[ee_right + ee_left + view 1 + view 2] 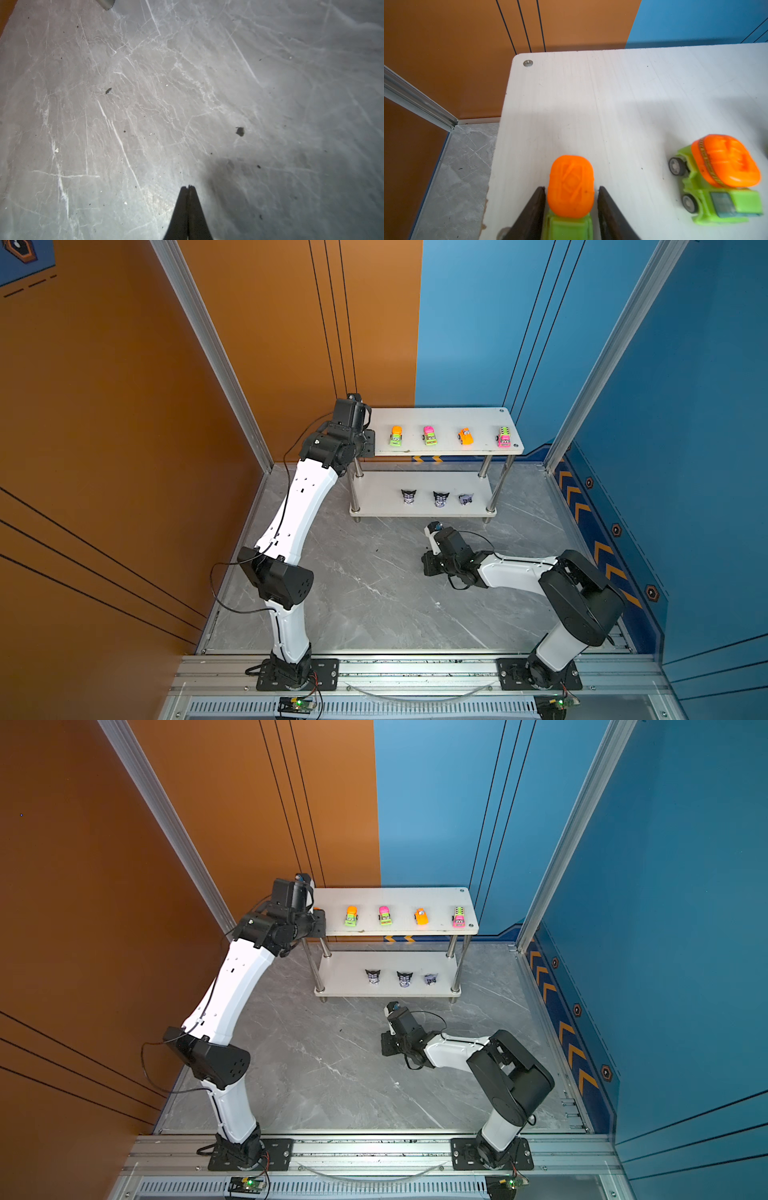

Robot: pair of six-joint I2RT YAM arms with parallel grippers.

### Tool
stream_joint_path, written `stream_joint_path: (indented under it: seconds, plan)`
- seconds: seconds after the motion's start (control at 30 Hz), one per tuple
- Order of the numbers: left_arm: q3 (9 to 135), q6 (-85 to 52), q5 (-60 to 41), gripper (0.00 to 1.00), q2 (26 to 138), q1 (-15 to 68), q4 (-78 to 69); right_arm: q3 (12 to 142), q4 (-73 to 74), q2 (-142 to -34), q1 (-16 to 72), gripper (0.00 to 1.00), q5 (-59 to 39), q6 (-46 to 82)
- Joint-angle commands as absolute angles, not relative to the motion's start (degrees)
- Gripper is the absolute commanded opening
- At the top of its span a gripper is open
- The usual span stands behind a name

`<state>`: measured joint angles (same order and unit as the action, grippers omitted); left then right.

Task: Place and organize the plastic toys onto the shelf
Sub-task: 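Lower the truck onto the top board and open the left gripper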

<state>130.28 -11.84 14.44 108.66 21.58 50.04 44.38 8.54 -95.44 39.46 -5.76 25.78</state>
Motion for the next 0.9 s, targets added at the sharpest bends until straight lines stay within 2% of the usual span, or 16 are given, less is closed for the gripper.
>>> stream_joint_path:
  seconds: [0.0,0.1,0.63,0.87]
  plan:
    - [132.1,-12.0,13.45,0.37,108.91,20.81,50.83,43.86,7.19,-95.19,38.76,0.05,-4.49,26.64]
    - [132.4,-11.95,13.67,0.3,109.06,20.74,50.82,43.85,7.21,-95.24,38.77,0.05,-4.48,26.63]
    - [133.67,-12.22,13.1,0.3,110.43,20.74,50.84,43.83,7.03,-95.26,38.58,0.05,-4.4,26.54]
    - [132.68,-12.7,13.09,0.43,110.44,20.7,50.85,43.77,7.03,-95.24,38.5,0.05,-4.39,26.48]
